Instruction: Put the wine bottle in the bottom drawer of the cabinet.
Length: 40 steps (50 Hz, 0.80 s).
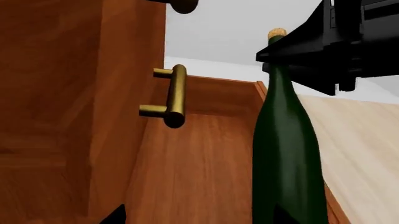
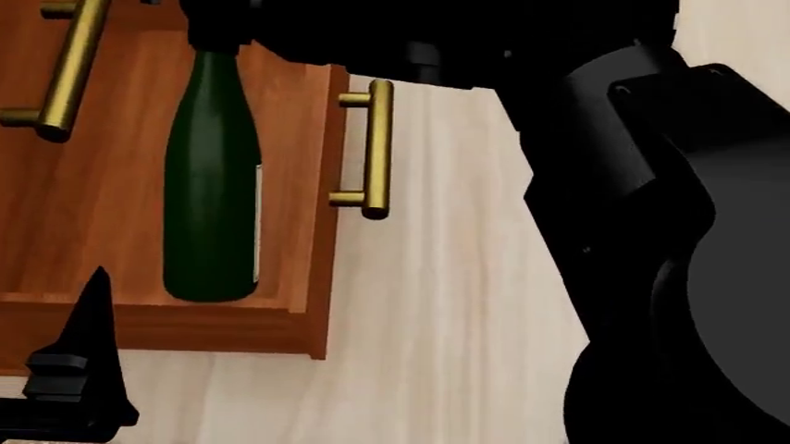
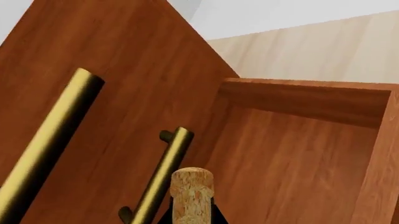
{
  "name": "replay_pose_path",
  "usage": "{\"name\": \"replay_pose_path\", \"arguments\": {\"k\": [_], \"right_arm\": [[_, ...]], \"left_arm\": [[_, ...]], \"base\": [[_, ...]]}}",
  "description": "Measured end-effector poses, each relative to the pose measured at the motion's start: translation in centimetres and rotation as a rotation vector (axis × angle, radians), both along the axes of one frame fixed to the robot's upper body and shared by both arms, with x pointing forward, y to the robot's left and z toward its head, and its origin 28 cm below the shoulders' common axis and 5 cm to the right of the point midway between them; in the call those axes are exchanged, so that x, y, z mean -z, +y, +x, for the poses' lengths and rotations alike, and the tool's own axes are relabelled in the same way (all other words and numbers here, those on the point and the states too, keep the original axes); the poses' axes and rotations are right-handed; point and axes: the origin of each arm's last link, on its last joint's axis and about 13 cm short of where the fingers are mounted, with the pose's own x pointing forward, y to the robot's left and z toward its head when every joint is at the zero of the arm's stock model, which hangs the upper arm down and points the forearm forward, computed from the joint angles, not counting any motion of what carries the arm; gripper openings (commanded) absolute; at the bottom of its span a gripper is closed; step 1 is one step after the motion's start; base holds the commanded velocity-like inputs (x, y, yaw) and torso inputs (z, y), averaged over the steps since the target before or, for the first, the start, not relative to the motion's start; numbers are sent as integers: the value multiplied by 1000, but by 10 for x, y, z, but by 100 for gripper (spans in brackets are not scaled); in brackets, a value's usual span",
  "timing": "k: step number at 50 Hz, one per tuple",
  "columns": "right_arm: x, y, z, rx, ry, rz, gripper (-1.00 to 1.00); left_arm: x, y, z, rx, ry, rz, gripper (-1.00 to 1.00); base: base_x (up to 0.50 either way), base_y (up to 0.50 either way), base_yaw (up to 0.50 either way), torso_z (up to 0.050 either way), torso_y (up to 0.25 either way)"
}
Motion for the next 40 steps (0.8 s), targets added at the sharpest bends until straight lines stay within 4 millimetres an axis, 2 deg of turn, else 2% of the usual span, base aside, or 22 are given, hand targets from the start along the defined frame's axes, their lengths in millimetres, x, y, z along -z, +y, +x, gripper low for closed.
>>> {"name": "replay_pose_path", "arguments": {"k": [20,40], "right_arm": [[-7,2,-1,-14,-8,84,-100],[-2,0,2,8,7,108,-100]], "left_arm": [[-2,0,-1,14,-13,-9,100],[0,0,0,18,-5,-17,100]], "base": [[0,0,0,0,-126],[0,0,0,0,-4]]}}
